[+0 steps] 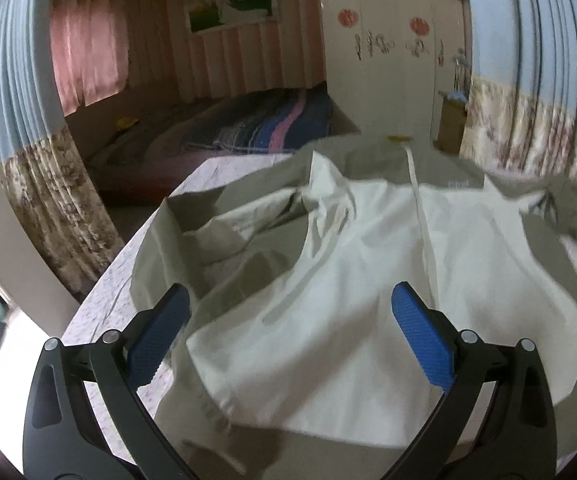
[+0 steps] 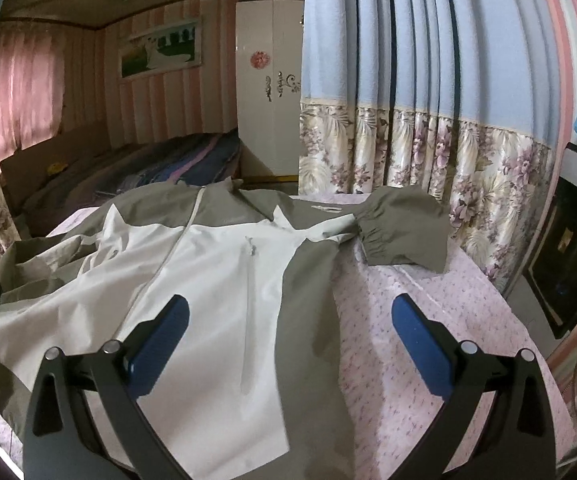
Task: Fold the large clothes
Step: 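Move both grippers over the olive-and-cream jacket lying flat on the bed, then grasp the olive sleeve cuff with the right gripper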
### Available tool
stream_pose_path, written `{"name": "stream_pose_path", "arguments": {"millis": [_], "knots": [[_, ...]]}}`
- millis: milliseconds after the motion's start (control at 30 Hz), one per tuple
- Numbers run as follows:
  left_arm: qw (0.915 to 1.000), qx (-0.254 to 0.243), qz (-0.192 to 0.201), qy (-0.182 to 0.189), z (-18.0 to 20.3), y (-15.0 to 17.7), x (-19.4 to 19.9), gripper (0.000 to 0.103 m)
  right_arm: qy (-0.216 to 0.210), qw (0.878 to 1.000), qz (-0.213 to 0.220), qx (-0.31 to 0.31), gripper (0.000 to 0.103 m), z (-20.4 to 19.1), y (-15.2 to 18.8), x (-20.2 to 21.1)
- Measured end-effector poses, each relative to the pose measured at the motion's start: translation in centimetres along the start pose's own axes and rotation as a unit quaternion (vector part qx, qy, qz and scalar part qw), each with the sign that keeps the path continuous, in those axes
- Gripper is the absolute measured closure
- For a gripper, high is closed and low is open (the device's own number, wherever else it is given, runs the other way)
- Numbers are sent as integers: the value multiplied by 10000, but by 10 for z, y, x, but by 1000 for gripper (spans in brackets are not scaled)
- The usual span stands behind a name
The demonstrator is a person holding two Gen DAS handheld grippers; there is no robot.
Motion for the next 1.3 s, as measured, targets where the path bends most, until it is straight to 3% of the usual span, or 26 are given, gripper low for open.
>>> {"name": "stream_pose_path", "arguments": {"millis": [133, 333, 467, 567, 700, 800, 967, 1000, 1067, 1133, 1233, 1300], "knots": [[9987, 402, 276, 158, -6, -16, -2, 3, -77, 10000, -31, 28, 2, 10, -15, -5], [9980, -440, 209, -394, 13, -51, -11, 3, -112, 9998, 101, 149, 2, 25, -56, -9], [9983, -567, 20, -130, 14, -86, -27, 3, -11, 9990, 184, 413, 2, 27, -91, -12], [9987, -475, 203, -50, 13, -123, -31, 3, 64, 9984, 155, 538, 2, 26, -117, -23], [9986, -433, 172, 252, 21, -149, -50, 3, -18, 9990, 65, 440, 2, 29, -136, -50], [9981, -393, 207, 417, 26, -154, -69, 3, 97, 9986, -46, 513, 2, 33, -135, -75], [9980, -439, -92, 442, 30, -145, -127, 3, 497, 9959, -428, 621, 2, 51, -113, -138], [9976, -379, -154, 556, 30, -142, -137, 3, 567, 9950, -500, 645, 5, 56, -108, -152], [9967, -195, -213, 763, 29, -140, -156, 3, 688, 9932, -640, 687, 20, 62, -98, -174], [9966, 12, -178, 799, 26, -135, -172, 3, 780, 9909, -839, 707, 23, 67, -86, -193], [9964, -125, -389, 741, 31, -129, -191, 3, 955, 9874, -1034, 727, 32, 77, -73, -215], [9971, -336, -455, 506, 37, -125, -200, 3, 1070, 9850, -1115, 762, 34, 81, -68, -225]]}}
Point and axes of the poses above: each gripper's, at about its wrist camera, not at the fingertips, and x roughly against the way its jaws point, z to its right, y to its underside, the point moved 3 cm from there along -x, roughly the way its jaws point, and after that the axes turned 5 degrees about -x, right-handed, at the moved point
